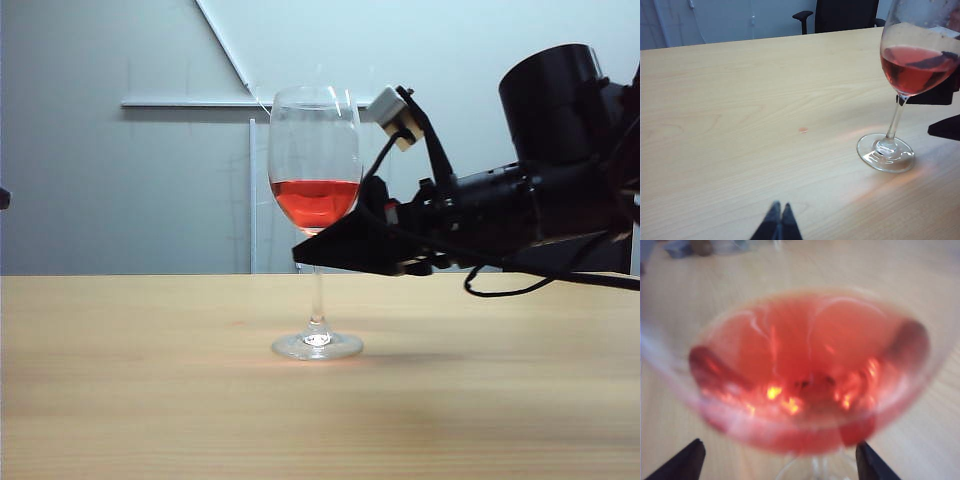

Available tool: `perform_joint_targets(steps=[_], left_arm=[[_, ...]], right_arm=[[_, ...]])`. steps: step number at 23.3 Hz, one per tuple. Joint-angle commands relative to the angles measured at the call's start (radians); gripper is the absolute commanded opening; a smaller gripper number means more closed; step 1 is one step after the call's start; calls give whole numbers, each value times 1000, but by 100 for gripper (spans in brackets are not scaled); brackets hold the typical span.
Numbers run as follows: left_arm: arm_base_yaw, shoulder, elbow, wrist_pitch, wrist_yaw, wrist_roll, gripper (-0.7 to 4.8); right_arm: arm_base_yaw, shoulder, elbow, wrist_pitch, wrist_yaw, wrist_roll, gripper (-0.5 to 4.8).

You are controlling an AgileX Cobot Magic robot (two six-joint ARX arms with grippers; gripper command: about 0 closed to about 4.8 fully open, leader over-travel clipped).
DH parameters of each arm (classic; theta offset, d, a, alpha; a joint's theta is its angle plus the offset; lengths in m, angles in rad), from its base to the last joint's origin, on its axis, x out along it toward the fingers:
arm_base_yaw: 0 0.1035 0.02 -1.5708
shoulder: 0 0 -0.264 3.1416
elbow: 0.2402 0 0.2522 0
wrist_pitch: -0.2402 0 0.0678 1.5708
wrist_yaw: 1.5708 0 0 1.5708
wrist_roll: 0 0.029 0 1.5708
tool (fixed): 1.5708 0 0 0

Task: Gently pick up the goblet, rotate it counterclockwise for two full turns (viewing from above), and then place it back on the table.

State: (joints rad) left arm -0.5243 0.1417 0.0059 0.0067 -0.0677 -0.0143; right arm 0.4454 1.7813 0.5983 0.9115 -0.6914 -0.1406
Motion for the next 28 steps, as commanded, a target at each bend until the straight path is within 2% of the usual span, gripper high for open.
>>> perform_joint_targets(steps=[1, 9, 11, 24, 27, 28], left_arm=[[1, 0, 3, 9, 1, 6, -5], [1, 0, 3, 9, 1, 6, -5], [1, 0, 3, 9, 1, 6, -5], [1, 0, 3, 9, 1, 6, -5], [1, 0, 3, 9, 1, 6, -5], [1, 0, 3, 9, 1, 6, -5]], right_arm=[[5, 56, 13, 143, 19, 19, 409], [5, 158, 17, 342, 16, 121, 404], [7, 171, 18, 356, 17, 121, 386], [40, 220, 86, 371, 20, 123, 386], [41, 235, 93, 369, 19, 134, 327], [41, 237, 93, 367, 19, 134, 322]])
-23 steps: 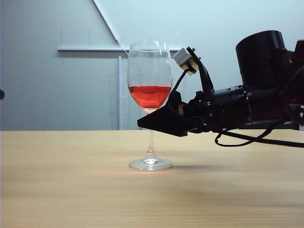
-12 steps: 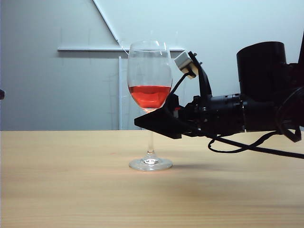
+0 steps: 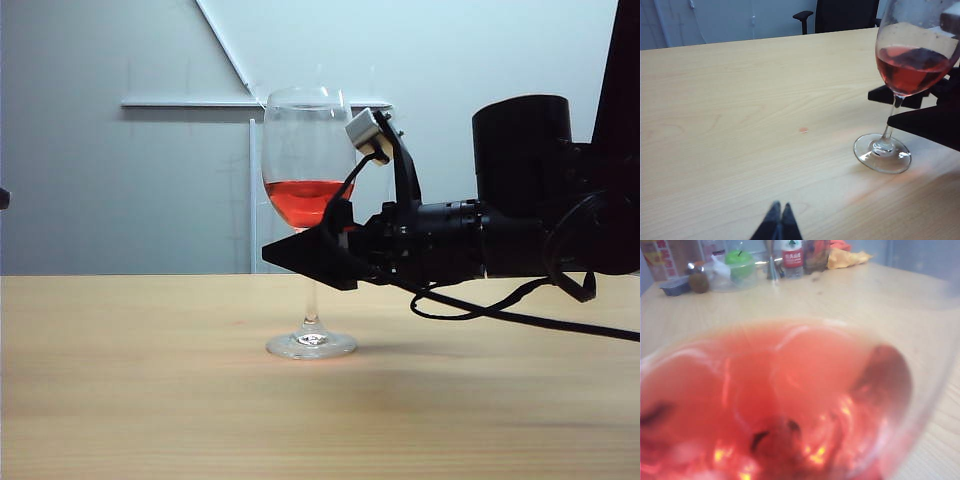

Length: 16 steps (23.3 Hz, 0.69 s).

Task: Gently pick up the goblet, rotate it counterclockwise for two full turns (viewing from above), and then place it back on the table.

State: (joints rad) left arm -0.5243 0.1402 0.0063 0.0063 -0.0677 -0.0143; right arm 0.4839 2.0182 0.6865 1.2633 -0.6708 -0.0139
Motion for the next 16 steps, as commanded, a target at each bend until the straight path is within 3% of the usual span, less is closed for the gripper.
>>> perform_joint_targets(steps=[1, 3, 5, 10, 11, 16], left_arm=[[1, 2, 3, 9, 1, 6, -5], [1, 2, 3, 9, 1, 6, -5], [1, 2, 3, 9, 1, 6, -5], [1, 2, 3, 9, 1, 6, -5], [1, 2, 3, 9, 1, 6, -5], [1, 2, 3, 9, 1, 6, -5]], right_arm=[[2, 0, 5, 14, -1, 7, 322], [2, 3, 5, 17, -1, 7, 322], [2, 5, 5, 21, -1, 11, 241], [2, 5, 5, 21, -1, 14, 180], [2, 5, 5, 22, -1, 14, 142], [2, 5, 5, 29, -1, 23, 128]])
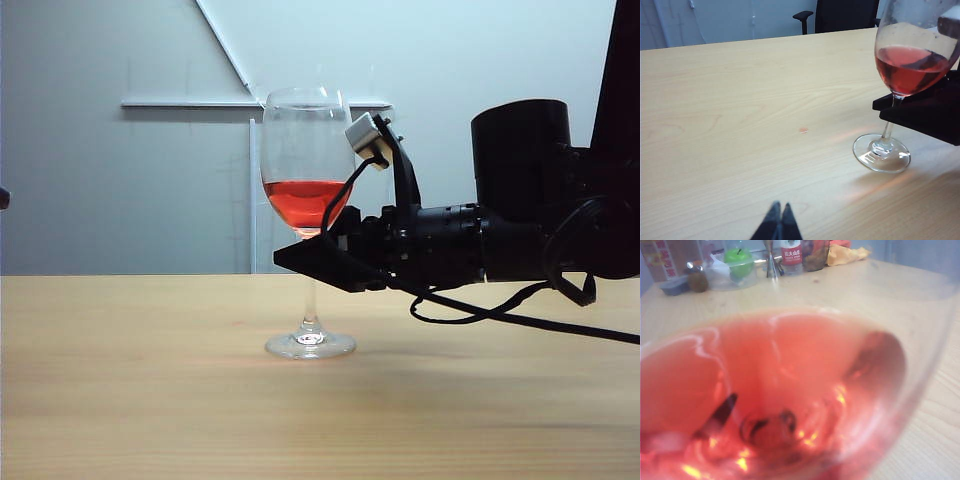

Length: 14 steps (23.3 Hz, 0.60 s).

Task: Gently pick up the goblet, rotate it counterclockwise for two full turns (viewing from above), and then place it back on the table.

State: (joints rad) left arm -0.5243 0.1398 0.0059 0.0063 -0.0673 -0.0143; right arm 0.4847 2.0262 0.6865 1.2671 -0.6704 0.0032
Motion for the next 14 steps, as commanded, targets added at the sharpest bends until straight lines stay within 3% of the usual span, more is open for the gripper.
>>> perform_joint_targets(steps=[1, 2, 6, 9, 14], left_arm=[[1, 2, 3, 9, 1, 6, -5], [1, 2, 3, 9, 1, 6, -5], [1, 2, 3, 9, 1, 6, -5], [1, 2, 3, 9, 1, 6, -5], [1, 2, 3, 9, 0, 6, -5]], right_arm=[[2, -3, 5, 25, -1, 6, 104], [2, -3, 5, 26, -1, 16, 68], [2, -4, 5, 34, -2, 24, 58], [2, -4, 5, 41, -1, 31, 6], [1, -4, 5, 44, -1, 31, -1]])
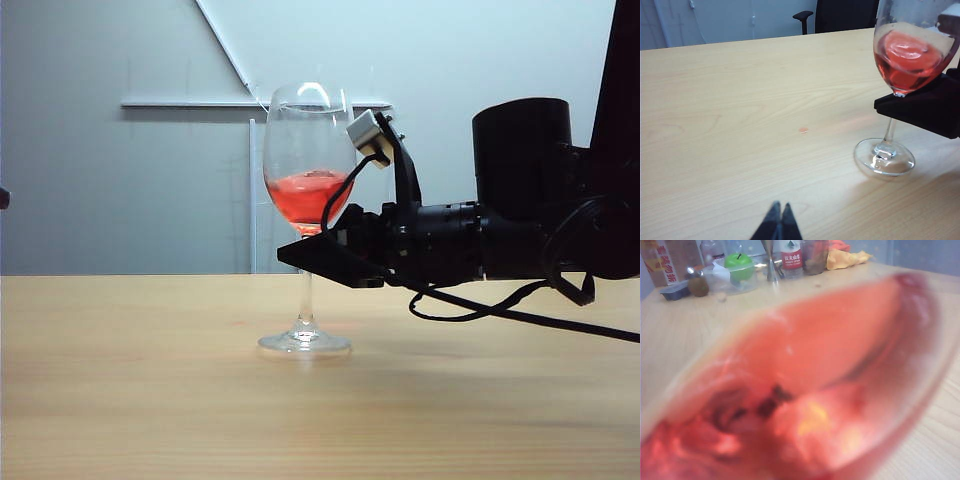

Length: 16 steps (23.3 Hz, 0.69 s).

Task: Gently pick up the goblet, rotate it counterclockwise for two full turns (viewing from above), and then place it back on the table.

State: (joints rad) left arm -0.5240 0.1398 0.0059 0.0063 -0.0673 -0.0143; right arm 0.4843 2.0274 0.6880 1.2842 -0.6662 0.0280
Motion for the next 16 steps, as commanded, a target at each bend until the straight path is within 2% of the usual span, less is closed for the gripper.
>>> perform_joint_targets(steps=[1, 6, 10, 12, 16], left_arm=[[0, 2, 3, 9, 1, 6, -5], [0, 2, 3, 9, 1, 6, -5], [0, 2, 3, 9, 0, 6, -5], [0, 2, 3, 9, 1, 6, -5], [0, 1, 3, 9, 1, 6, -5]], right_arm=[[2, -5, 3, 27, -5, 5, -2], [2, -11, 2, 29, 43, 9, -2], [1, -29, 2, 22, 79, 74, -2], [1, -56, 1, -13, 110, 79, -2], [0, -138, 1, -200, 145, 111, -2]])
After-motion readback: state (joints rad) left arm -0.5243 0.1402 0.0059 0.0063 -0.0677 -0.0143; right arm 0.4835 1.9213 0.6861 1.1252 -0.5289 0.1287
